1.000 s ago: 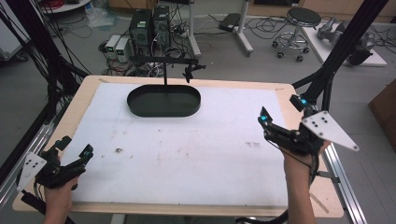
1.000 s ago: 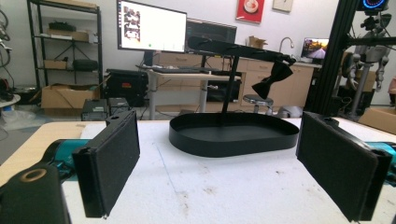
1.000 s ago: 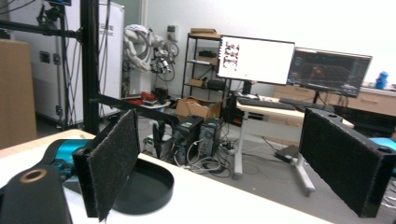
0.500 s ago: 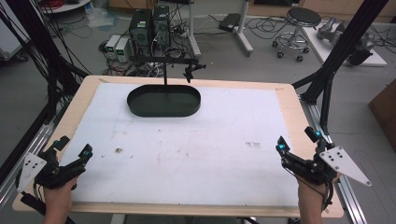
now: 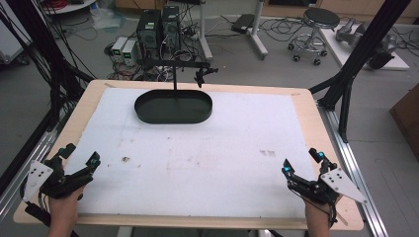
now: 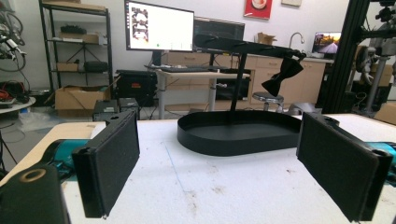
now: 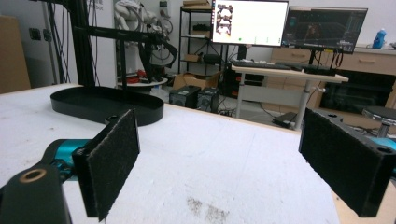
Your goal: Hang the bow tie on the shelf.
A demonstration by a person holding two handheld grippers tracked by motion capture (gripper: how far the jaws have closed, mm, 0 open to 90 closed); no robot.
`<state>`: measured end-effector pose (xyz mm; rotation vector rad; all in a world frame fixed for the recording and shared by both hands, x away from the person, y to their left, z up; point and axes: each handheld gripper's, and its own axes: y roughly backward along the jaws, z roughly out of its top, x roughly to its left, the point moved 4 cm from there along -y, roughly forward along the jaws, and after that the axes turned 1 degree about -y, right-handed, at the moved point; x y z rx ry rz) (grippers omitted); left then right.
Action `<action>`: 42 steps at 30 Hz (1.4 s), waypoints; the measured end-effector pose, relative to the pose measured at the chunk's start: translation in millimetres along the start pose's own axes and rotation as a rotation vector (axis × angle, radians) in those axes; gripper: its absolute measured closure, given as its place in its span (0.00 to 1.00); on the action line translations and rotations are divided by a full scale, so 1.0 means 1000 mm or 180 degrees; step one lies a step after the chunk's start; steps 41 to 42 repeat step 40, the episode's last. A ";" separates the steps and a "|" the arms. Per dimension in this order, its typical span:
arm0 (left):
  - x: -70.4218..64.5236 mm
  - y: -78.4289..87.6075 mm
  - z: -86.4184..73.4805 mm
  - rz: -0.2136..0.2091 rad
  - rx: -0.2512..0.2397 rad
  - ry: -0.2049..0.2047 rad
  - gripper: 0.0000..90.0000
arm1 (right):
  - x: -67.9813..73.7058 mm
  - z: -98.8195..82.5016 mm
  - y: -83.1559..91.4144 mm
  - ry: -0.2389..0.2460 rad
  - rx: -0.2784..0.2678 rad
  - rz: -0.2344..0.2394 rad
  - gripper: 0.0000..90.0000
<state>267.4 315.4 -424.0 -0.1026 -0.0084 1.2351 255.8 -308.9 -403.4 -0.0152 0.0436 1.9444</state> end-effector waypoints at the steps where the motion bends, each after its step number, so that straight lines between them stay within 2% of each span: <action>1: 0.000 0.000 0.000 -0.0001 0.0005 0.0004 0.15 | 0.000 -0.002 0.000 -0.0025 0.0016 -0.0009 0.13; 4: 0.000 0.000 0.000 0.0001 0.0016 0.0007 0.15 | -0.004 -0.004 0.001 -0.0150 0.0026 -0.0058 0.13; 8: -0.002 0.001 -0.001 -0.0009 0.0024 0.0009 0.15 | -0.006 -0.004 0.004 -0.0206 0.0008 -0.0088 0.13; 17: -0.001 0.000 -0.001 -0.0012 0.0042 0.0020 0.15 | -0.010 -0.008 0.005 -0.0214 0.0012 -0.0143 0.13; 23: -0.002 0.000 -0.001 -0.0023 0.0038 0.0021 0.15 | -0.007 -0.008 0.006 -0.0185 0.0026 -0.0125 0.13; 27: -0.003 -0.001 -0.001 -0.0029 0.0035 0.0014 0.15 | -0.005 -0.008 0.005 -0.0098 0.0022 -0.0104 0.13; 42: -0.003 -0.001 0.000 -0.0035 0.0037 0.0006 0.15 | -0.004 -0.007 0.006 -0.0088 -0.0010 -0.0084 0.13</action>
